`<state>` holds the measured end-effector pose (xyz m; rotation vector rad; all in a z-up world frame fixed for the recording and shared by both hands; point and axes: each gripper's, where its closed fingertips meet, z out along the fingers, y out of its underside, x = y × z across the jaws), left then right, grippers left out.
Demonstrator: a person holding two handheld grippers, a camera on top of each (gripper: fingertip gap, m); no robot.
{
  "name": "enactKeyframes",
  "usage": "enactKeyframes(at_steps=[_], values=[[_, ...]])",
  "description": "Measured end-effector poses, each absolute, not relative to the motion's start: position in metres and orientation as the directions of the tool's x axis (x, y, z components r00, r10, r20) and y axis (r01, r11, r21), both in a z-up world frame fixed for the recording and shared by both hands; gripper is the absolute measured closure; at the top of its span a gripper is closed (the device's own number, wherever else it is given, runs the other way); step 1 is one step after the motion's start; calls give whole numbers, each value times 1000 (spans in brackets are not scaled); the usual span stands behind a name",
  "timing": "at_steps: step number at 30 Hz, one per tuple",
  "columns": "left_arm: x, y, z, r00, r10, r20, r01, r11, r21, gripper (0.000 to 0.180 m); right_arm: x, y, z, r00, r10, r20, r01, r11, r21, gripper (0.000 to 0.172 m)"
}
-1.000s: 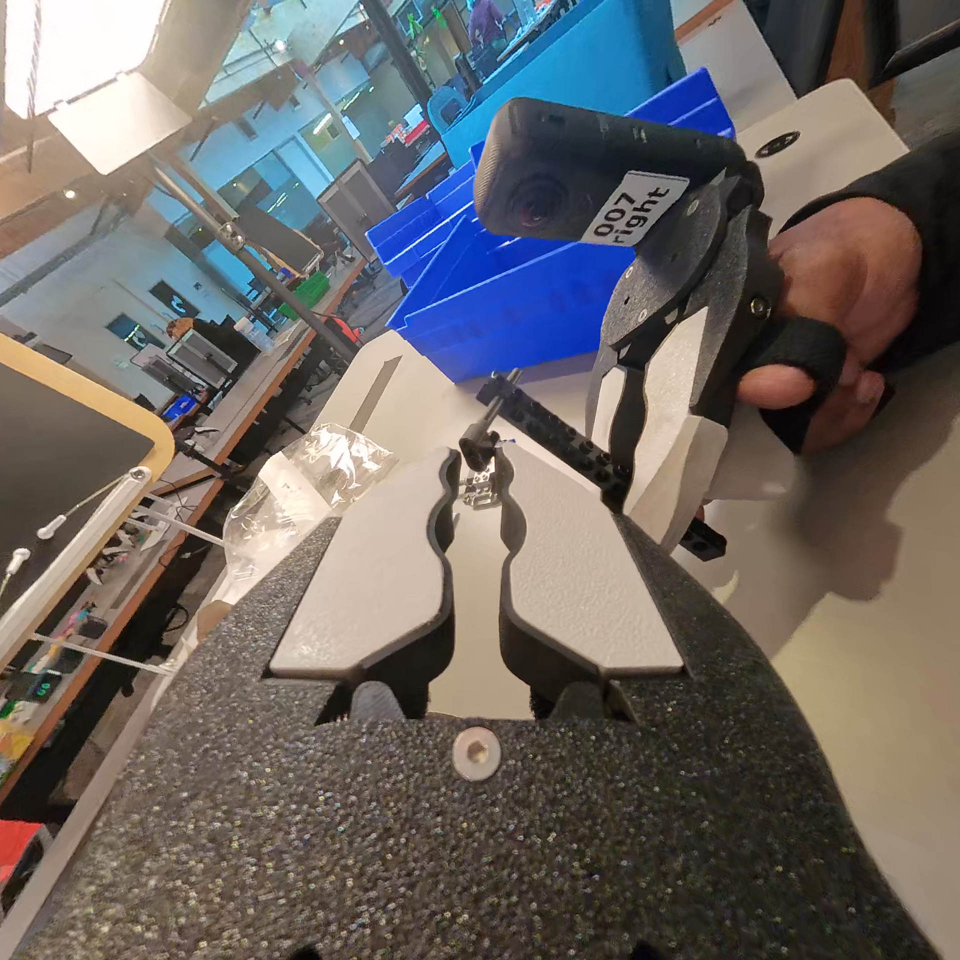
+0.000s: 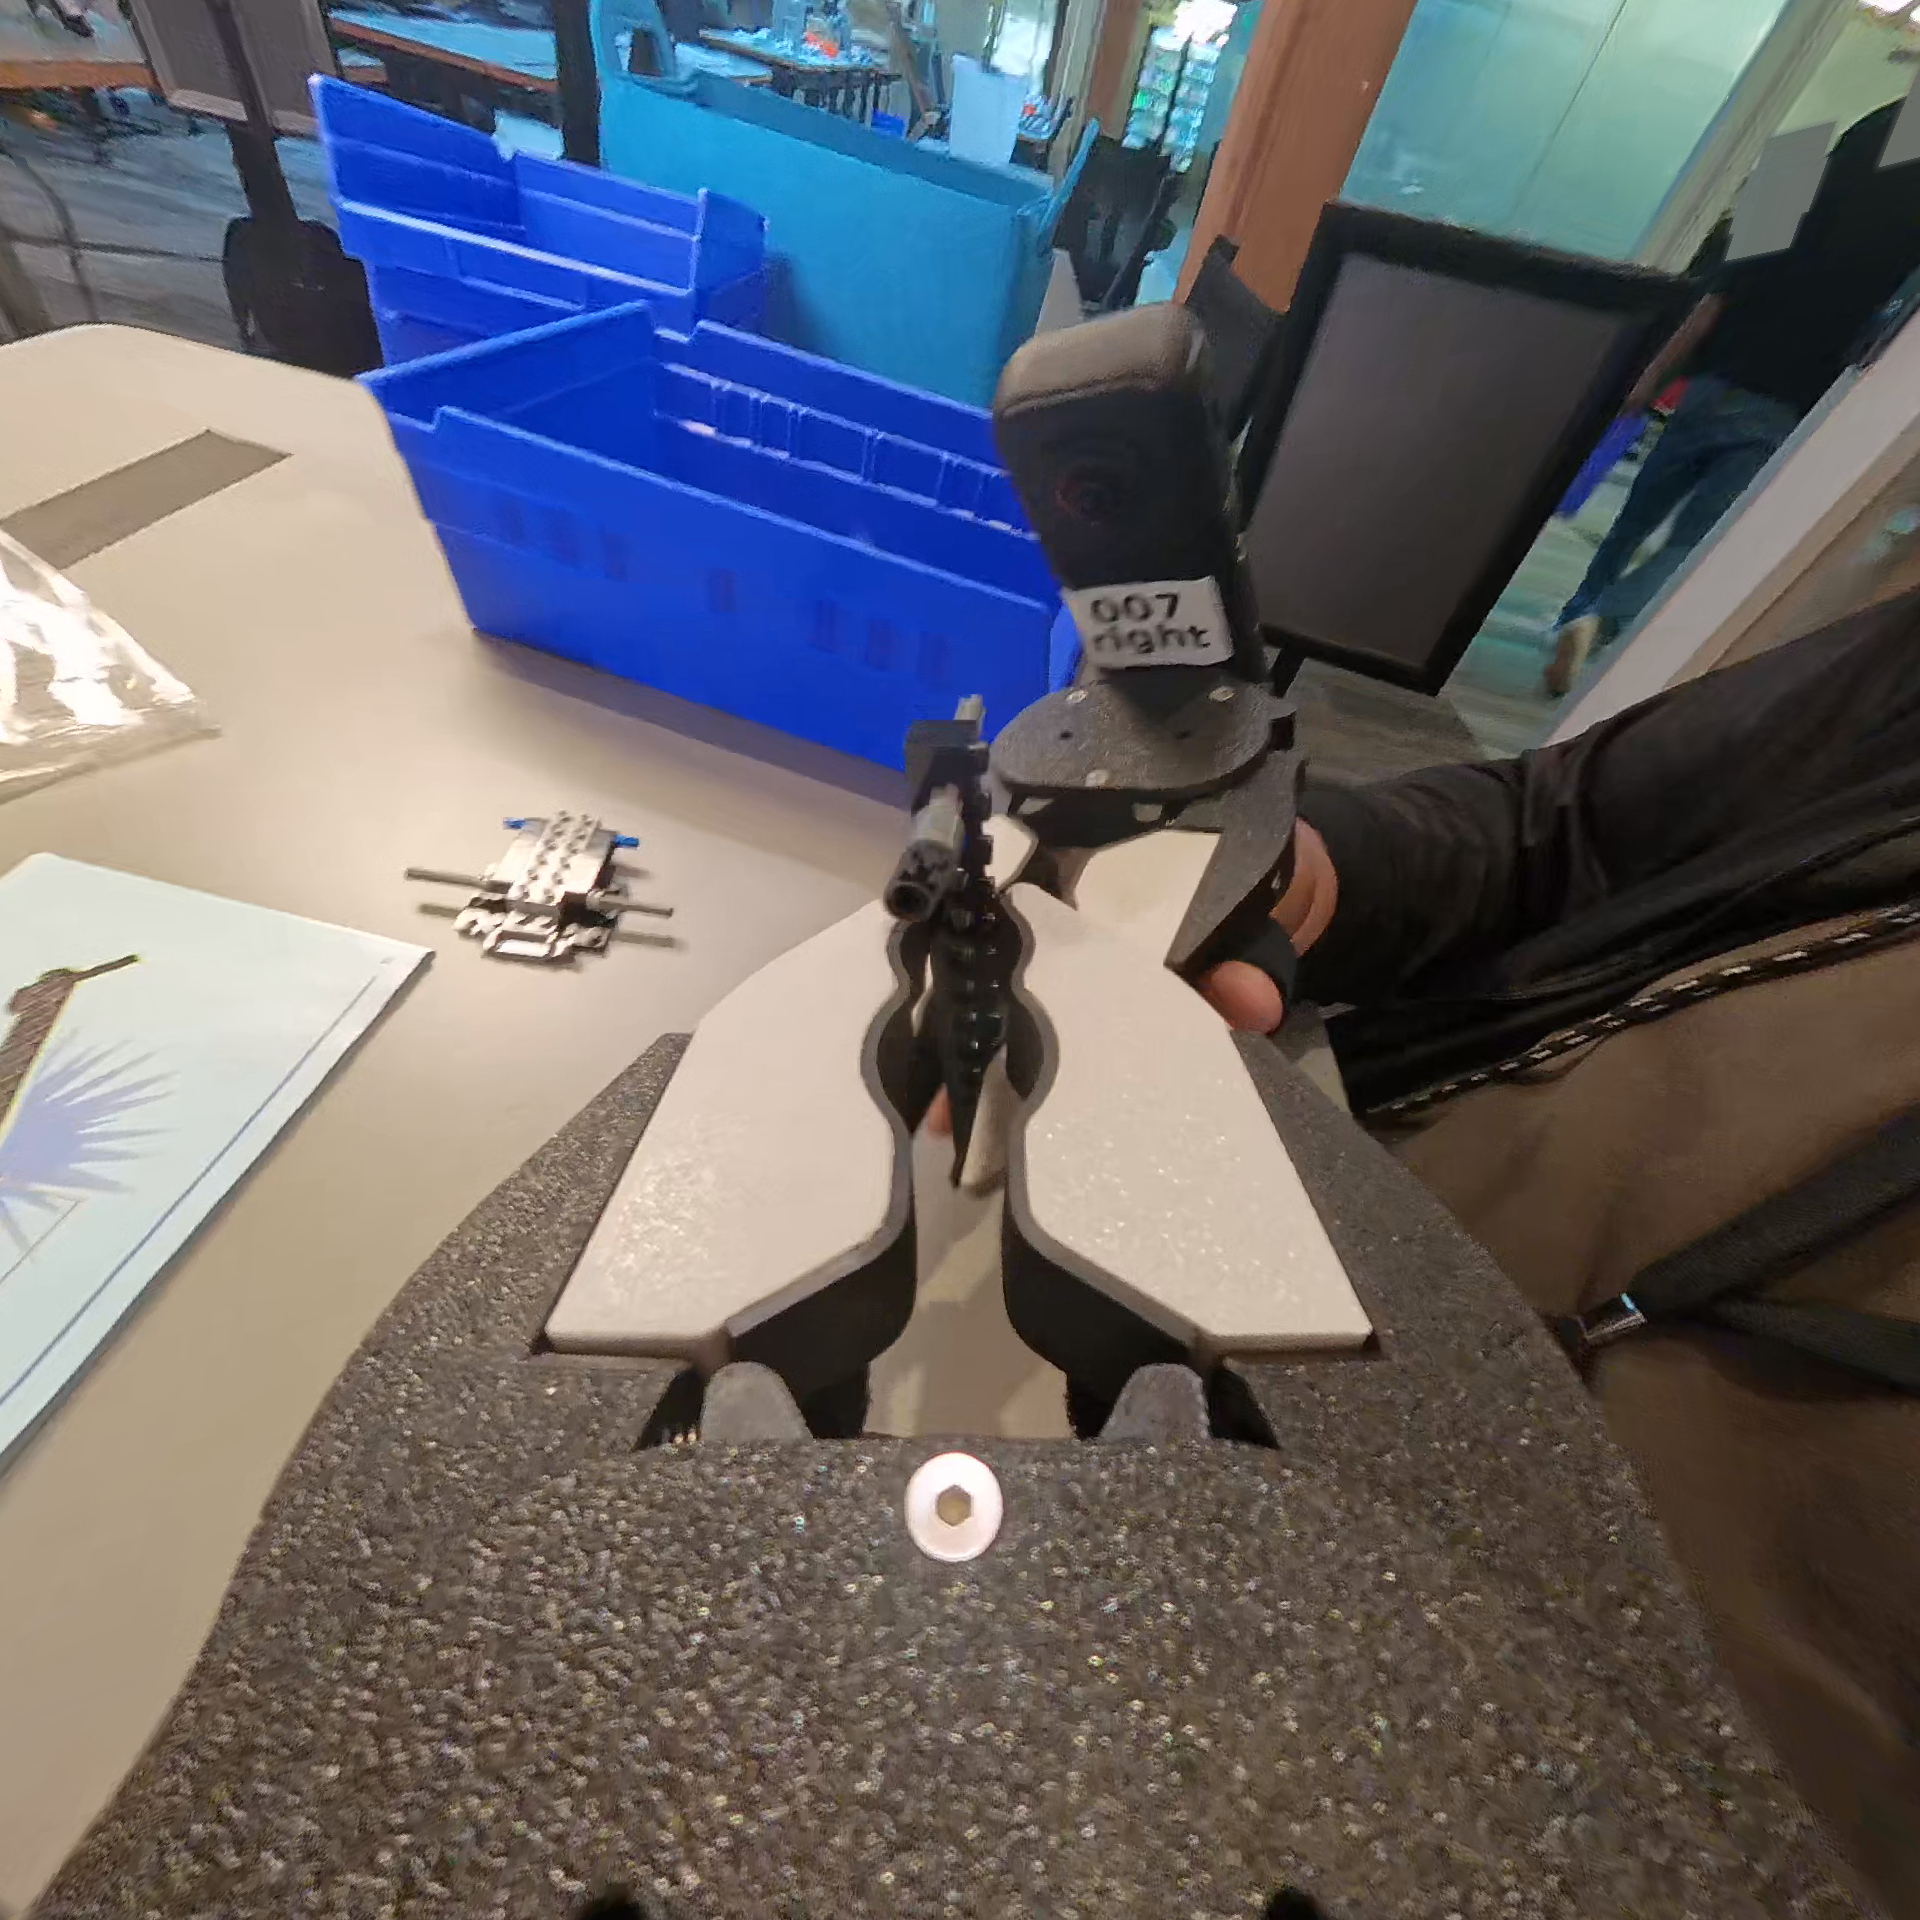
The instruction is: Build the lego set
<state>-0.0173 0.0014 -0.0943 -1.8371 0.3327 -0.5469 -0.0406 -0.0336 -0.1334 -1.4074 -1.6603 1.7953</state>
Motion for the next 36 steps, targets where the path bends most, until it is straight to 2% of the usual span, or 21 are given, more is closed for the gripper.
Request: enactKeyframes(at_steps=[2,6,12,16,20,24,29,30,32,34,36], values=[[-31,-1,-98,882,-434,185,13,-370,-929,168,-42,-21,-133,-423,822,-381,346,-242,-907,148],[-53,-11,-98,906,-398,145,-66,-470,-880,169,-44,9,-118,-350,904,-247,273,-153,-950,145],[-60,-21,-94,885,-465,27,-286,-590,-755,168,-46,14,-66,-441,896,-51,161,23,-987,141],[-52,-24,-98,830,-556,-40,-443,-615,-652,168,-45,-2,-61,-564,826,4,187,133,-973,141],[-49,-25,-108,796,-603,-52,-518,-635,-574,168,-40,-15,-73,-648,762,1,221,190,-957,142],[-46,-26,-121,767,-640,-39,-562,-642,-521,168,-44,-18,-88,-646,763,-2,264,221,-939,154],[-54,-17,-127,800,-595,-74,-529,-642,-555,167,-53,-12,-99,-598,801,-16,285,194,-939,159],[-61,-13,-125,827,-554,-100,-499,-640,-584,156,-55,-8,-97,-576,817,-21,272,167,-948,159],[-76,-3,-112,876,-453,-167,-437,-598,-672,134,-61,5,-88,-521,852,-55,219,71,-973,159],[-93,5,-84,920,-326,-217,-356,-465,-811,126,-65,21,-75,-470,872,-137,145,-77,-986,160],[-105,3,-52,967,-217,-132,-193,-286,-939,127,-67,38,-60,-441,863,-245,70,-239,-968,159]])
